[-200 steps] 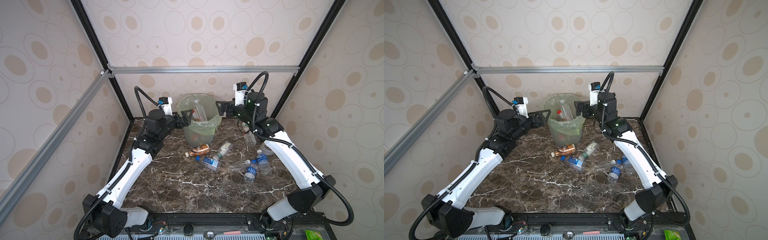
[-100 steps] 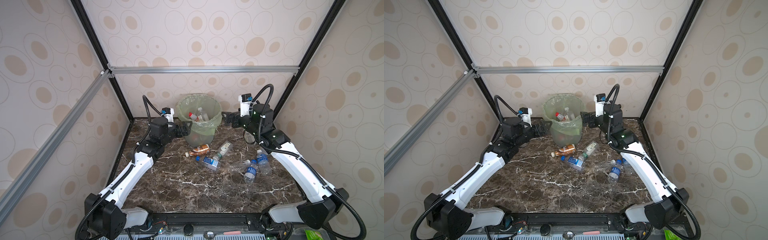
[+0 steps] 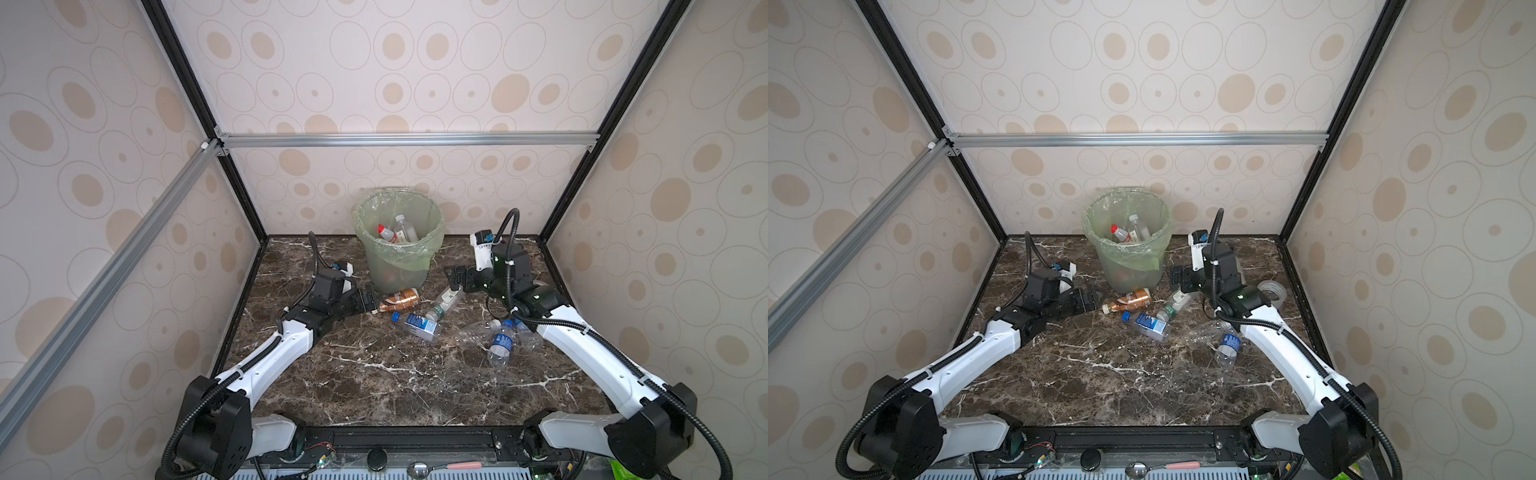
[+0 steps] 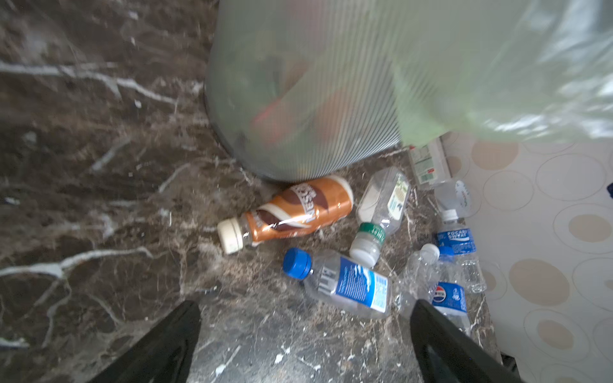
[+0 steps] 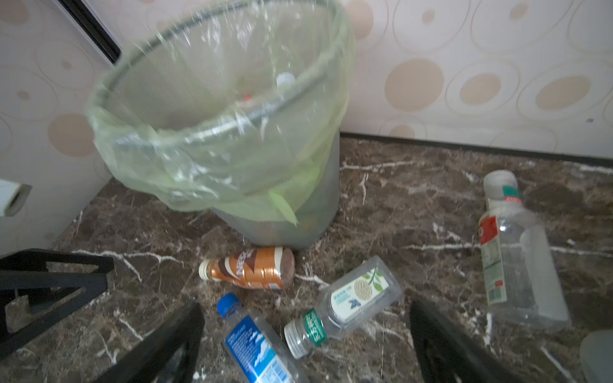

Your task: Throw the plastic bottles in the bin

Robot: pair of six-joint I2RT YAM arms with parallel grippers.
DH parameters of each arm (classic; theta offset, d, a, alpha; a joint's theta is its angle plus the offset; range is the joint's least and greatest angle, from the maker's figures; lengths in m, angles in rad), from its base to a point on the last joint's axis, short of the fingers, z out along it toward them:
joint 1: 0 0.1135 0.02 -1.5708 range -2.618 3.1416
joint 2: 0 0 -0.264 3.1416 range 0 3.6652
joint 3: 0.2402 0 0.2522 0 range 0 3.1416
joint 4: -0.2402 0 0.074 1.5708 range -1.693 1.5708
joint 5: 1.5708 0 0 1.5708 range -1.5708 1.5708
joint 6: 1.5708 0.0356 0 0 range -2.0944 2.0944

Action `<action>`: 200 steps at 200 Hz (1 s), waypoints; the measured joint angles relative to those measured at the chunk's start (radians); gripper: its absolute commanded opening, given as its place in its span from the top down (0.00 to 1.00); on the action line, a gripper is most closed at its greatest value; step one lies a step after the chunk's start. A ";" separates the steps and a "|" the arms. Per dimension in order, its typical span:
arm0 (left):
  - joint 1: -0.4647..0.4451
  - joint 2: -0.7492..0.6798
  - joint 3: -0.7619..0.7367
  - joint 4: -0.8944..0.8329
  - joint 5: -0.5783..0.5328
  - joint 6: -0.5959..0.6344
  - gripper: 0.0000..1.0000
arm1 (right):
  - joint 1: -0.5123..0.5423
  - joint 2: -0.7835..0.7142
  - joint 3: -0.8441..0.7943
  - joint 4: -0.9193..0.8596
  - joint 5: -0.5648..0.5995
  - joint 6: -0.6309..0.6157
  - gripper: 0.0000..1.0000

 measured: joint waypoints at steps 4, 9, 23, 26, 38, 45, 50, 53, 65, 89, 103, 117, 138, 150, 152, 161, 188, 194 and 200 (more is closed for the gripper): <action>0.000 0.000 -0.013 0.003 0.005 -0.007 0.01 | 0.000 0.000 -0.014 -0.001 -0.005 0.003 0.00; 0.000 0.000 -0.026 0.007 0.011 -0.014 0.01 | 0.000 0.000 -0.035 -0.003 -0.013 0.008 0.00; 0.000 -0.001 -0.053 0.021 0.024 -0.032 0.01 | 0.003 0.000 -0.088 -0.002 -0.037 0.022 0.00; 0.000 -0.001 -0.056 0.024 0.026 -0.035 0.01 | 0.004 0.000 -0.097 -0.003 -0.040 0.024 0.00; 0.000 -0.008 -0.070 0.047 0.035 -0.050 0.01 | 0.016 0.002 -0.130 -0.004 -0.048 0.032 0.00; 0.000 -0.013 -0.078 0.063 0.043 -0.060 0.01 | 0.028 0.008 -0.143 -0.004 -0.053 0.037 0.00; 0.000 -0.016 -0.082 0.073 0.050 -0.068 0.01 | 0.038 0.015 -0.149 -0.003 -0.057 0.040 0.00; 0.000 -0.018 -0.086 0.081 0.054 -0.072 0.01 | 0.045 0.021 -0.153 -0.002 -0.061 0.042 0.00; 0.000 -0.021 -0.097 0.109 0.070 -0.088 0.01 | 0.071 0.047 -0.159 -0.002 -0.068 0.052 0.00; 0.000 -0.021 -0.126 0.150 0.090 -0.114 0.01 | 0.106 0.105 -0.193 0.031 -0.091 0.081 0.00; 0.000 -0.021 -0.145 0.159 0.095 -0.124 0.01 | 0.112 0.131 -0.224 0.047 -0.111 0.102 0.00; 0.000 -0.022 -0.157 0.162 0.098 -0.131 0.01 | 0.114 0.159 -0.241 0.058 -0.123 0.119 0.00; 0.000 -0.026 -0.162 0.166 0.099 -0.138 0.01 | 0.116 0.185 -0.254 0.071 -0.134 0.135 0.00; 0.000 -0.030 -0.163 0.170 0.101 -0.139 0.01 | 0.117 0.193 -0.256 0.080 -0.139 0.139 0.00; 0.000 -0.031 -0.163 0.170 0.101 -0.139 0.01 | 0.117 0.194 -0.256 0.081 -0.139 0.140 0.00; 0.000 -0.034 -0.166 0.174 0.101 -0.141 0.01 | 0.118 0.201 -0.256 0.090 -0.143 0.142 0.00; 0.000 -0.040 -0.183 0.186 0.103 -0.146 0.01 | 0.137 0.238 -0.256 0.119 -0.148 0.142 0.00; 0.000 -0.040 -0.187 0.189 0.104 -0.147 0.01 | 0.142 0.249 -0.256 0.123 -0.150 0.142 0.00; 0.000 -0.040 -0.191 0.191 0.105 -0.148 0.01 | 0.147 0.259 -0.256 0.126 -0.153 0.142 0.00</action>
